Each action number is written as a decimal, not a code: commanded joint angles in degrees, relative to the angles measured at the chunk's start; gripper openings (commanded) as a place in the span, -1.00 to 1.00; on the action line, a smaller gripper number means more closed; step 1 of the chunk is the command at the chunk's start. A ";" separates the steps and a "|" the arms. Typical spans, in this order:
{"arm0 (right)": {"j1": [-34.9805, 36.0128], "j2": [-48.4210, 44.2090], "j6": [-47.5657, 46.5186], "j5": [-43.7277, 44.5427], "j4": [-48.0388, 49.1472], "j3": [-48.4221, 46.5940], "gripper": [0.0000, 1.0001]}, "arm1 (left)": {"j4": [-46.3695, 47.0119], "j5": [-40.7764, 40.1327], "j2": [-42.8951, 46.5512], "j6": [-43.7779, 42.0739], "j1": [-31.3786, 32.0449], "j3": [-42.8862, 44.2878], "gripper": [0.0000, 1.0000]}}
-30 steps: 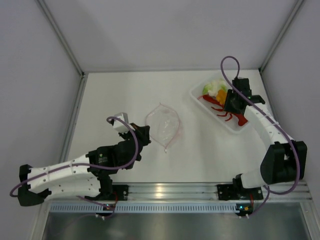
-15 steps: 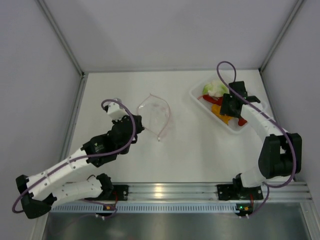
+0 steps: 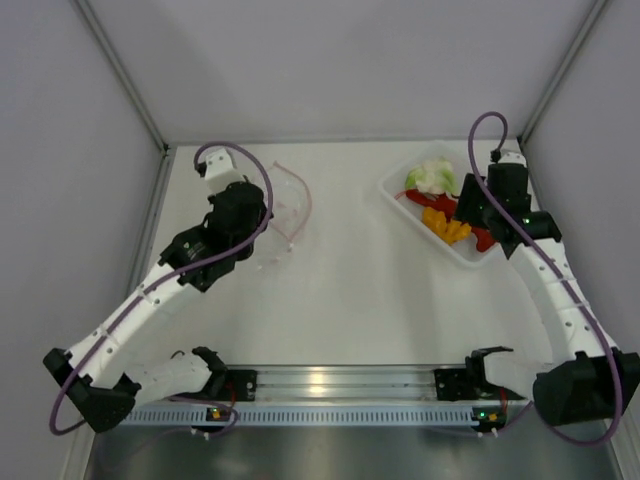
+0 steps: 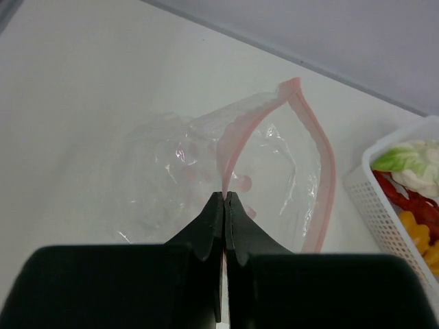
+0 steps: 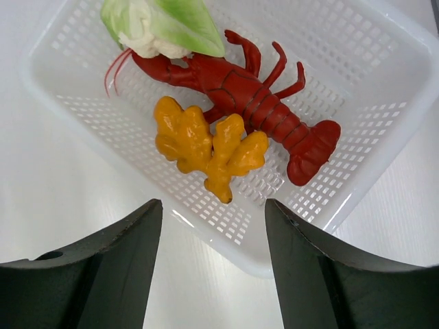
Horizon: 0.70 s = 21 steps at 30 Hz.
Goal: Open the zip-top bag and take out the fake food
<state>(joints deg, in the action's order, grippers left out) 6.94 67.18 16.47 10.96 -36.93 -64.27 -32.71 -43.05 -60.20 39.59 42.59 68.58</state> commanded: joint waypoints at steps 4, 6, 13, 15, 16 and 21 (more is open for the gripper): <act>-0.26 -8.28 -1.00 -3.65 -3.33 0.01 0.35 | -6.40 4.72 -14.31 -11.19 -9.09 12.80 -1.00; -0.35 -9.60 -1.00 -4.89 -3.24 0.72 0.49 | -6.49 7.18 -20.02 -12.60 -10.15 15.96 -1.00; -0.26 -15.93 -0.91 -4.90 -2.45 3.62 0.83 | -6.40 11.31 -34.88 -15.42 -10.68 26.41 -1.00; -0.26 -16.99 -1.26 -5.42 -3.50 3.63 0.93 | -6.40 14.89 -38.92 -16.99 -10.60 28.62 -1.00; -0.17 -18.30 -1.26 -5.42 -3.85 3.71 0.99 | -6.49 15.44 -40.15 -17.27 -10.42 29.59 -1.00; -0.08 -23.84 -1.00 -8.40 -4.38 5.20 0.99 | -6.23 17.38 -45.87 -16.31 -10.07 32.41 -0.98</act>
<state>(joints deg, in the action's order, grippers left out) 6.96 46.94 16.01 5.23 -40.03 -59.70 -38.72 -28.36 -105.01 24.12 32.29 97.84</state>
